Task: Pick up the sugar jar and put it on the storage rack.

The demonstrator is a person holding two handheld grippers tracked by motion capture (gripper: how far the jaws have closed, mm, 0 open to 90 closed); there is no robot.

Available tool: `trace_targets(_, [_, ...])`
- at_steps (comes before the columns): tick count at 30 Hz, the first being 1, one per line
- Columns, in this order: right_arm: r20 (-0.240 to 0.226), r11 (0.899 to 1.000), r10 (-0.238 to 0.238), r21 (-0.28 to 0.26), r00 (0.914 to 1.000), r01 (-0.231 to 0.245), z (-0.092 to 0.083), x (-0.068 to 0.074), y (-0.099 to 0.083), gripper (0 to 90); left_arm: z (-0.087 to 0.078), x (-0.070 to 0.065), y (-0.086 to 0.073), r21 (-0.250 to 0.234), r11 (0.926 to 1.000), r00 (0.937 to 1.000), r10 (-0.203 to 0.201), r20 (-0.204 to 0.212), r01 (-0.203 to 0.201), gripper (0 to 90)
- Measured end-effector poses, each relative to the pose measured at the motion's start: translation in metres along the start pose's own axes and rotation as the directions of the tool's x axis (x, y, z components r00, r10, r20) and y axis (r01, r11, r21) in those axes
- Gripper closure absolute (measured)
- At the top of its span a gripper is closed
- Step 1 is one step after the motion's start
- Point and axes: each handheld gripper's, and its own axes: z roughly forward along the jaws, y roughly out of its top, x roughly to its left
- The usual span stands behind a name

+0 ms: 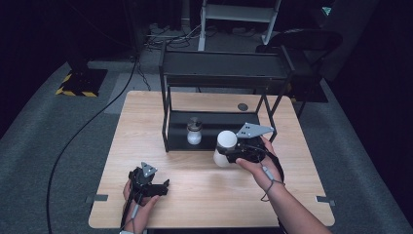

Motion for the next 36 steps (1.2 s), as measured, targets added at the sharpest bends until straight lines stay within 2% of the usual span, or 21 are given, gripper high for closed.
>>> trace_targets(18, [0.049, 0.999, 0.03, 0.012, 0.9983, -0.031, 0.025, -0.023, 0.026, 33.1, 0.0, 0.001, 0.0, 0.0, 1.0, 1.0, 0.001, 0.001, -0.001, 4.2])
trace_targets(26, [0.07, 0.998, 0.051, 0.019, 0.9962, -0.053, 0.043, -0.032, 0.031, 33.1, 0.0, 0.001, 0.0, -0.002, 1.0, 1.0, -0.002, 0.004, 0.002, 4.2])
trace_targets(36, [0.1, 0.995, 0.089, 0.04, 0.9909, -0.094, 0.073, -0.038, 0.031, 33.1, 0.0, 0.001, -0.001, -0.004, 1.0, 1.0, -0.004, 0.005, 0.004, 4.1])
